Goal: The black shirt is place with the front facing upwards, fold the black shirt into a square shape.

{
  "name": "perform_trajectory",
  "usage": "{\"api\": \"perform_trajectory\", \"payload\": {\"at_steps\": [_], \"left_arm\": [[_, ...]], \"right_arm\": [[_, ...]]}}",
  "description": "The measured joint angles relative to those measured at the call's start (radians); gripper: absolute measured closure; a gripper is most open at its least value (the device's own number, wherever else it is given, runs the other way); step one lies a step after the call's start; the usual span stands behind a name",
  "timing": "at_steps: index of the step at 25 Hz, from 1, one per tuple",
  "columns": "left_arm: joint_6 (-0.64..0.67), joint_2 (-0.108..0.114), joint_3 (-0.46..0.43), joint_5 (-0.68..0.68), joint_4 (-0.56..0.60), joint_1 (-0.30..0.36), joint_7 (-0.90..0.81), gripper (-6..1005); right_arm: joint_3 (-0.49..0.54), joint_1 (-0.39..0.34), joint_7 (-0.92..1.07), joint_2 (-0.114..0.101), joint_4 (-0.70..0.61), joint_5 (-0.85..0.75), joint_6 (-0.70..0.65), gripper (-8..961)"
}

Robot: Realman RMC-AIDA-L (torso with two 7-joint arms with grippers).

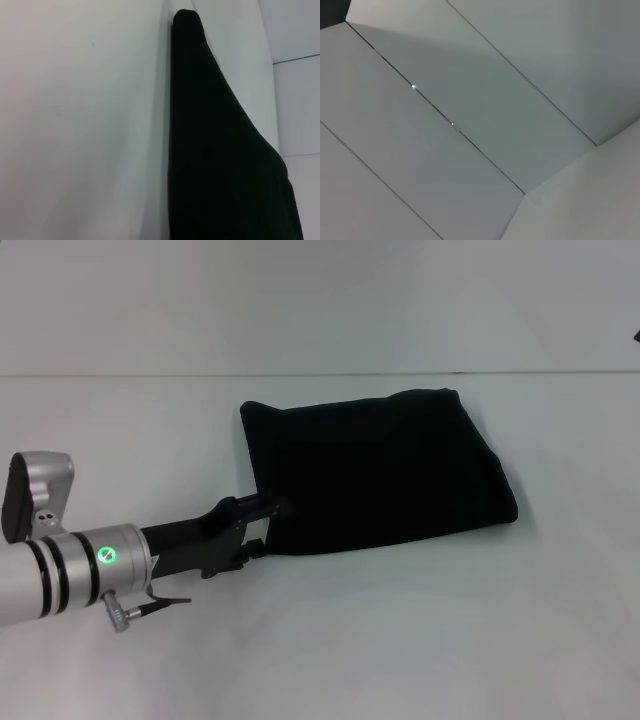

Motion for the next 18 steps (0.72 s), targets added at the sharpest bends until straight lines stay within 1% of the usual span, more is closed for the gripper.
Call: {"api": "perform_trajectory", "payload": {"at_steps": [4, 9, 18], "left_arm": [[-0.004, 0.003, 0.007, 0.000, -0.007, -0.007, 0.000, 163], [-0.010, 0.006, 0.036, 0.001, -0.003, -0.007, 0.002, 293], [-0.014, 0.007, 0.040, 0.001, -0.001, -0.004, 0.006, 457]], "right_arm": [[0.011, -0.001, 0.000, 0.000, 0.000, 0.000, -0.004, 25], [0.015, -0.001, 0.000, 0.000, 0.000, 0.001, -0.005, 25], [0.024, 0.009, 0.000, 0.000, 0.010, 0.003, -0.007, 25]]}}
